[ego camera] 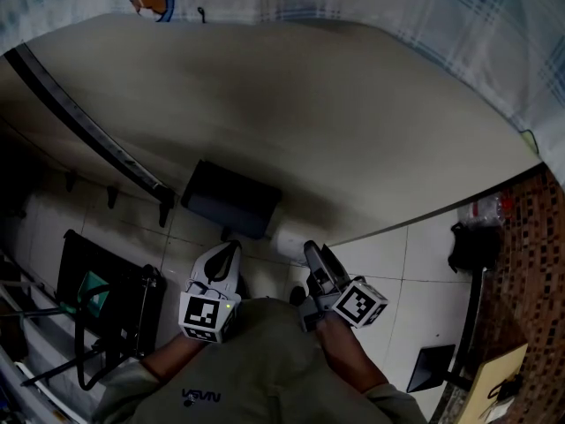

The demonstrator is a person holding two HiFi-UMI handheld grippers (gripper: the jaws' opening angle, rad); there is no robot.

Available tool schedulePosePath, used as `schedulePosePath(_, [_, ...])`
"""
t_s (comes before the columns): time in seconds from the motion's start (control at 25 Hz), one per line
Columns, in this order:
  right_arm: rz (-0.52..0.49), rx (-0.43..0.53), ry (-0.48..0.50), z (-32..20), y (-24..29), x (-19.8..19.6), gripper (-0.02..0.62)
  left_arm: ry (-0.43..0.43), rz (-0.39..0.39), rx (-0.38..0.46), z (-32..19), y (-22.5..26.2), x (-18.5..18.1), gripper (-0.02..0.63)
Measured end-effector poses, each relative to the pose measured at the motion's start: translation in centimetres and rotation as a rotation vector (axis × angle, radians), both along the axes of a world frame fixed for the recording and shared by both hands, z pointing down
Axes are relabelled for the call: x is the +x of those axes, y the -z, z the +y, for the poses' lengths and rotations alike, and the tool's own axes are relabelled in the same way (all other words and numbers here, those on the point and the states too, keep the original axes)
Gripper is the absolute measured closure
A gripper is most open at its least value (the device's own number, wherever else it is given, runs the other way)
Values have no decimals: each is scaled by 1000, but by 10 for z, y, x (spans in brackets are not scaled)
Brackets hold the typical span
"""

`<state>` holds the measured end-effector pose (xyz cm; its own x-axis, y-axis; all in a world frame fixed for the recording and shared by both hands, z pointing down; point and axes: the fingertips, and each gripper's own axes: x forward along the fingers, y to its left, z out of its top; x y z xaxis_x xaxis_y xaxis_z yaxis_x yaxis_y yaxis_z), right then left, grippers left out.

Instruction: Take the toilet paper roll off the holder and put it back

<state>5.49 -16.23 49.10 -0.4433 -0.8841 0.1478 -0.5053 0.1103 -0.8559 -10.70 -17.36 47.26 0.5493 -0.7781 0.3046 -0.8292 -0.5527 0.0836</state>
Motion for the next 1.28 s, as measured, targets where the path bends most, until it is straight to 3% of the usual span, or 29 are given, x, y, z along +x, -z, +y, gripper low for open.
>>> schedulePosePath(0.6, [-2, 0, -10, 1, 1, 0, 431, 4, -10, 2, 2, -7, 0, 601])
schedulePosePath(0.92, [-7, 8, 0, -1, 3, 0, 431, 75, -19, -4, -4, -11, -12, 601])
schedulePosePath(1.16, [0, -3, 0, 0, 0, 1, 433, 82, -43, -12, -3, -16, -11, 599])
schedulePosePath(1.28, [-4, -4, 4, 0, 1, 0, 433, 65, -57, -37, -2, -22, -6, 535])
